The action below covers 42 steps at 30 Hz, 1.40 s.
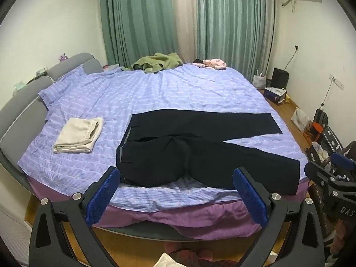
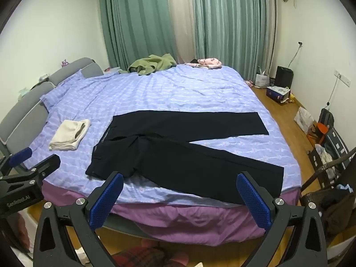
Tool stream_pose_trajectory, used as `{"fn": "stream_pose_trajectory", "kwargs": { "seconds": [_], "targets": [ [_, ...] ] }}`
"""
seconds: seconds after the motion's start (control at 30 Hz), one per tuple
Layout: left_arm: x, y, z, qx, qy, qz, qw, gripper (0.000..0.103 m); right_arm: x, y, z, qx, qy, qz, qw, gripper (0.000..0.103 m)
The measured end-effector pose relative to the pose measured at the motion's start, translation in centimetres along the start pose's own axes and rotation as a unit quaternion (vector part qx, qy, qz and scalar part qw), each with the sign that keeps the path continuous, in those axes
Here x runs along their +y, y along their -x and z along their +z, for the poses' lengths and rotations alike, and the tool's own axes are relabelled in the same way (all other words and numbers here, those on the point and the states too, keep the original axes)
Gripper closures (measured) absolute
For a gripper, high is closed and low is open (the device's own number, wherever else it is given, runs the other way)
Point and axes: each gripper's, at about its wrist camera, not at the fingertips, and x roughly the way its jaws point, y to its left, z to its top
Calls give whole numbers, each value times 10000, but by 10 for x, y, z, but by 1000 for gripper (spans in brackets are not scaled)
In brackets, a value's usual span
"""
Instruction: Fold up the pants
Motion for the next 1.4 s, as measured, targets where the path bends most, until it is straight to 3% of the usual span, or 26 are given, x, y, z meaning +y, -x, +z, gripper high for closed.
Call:
{"fn": "stream_pose_trajectory", "kwargs": {
  "seconds": [1.4],
  "targets": [
    [3, 3, -2, -38, 123, 3, 9999, 0, 12, 6, 7, -60, 24, -3, 10000, 0]
  ]
}}
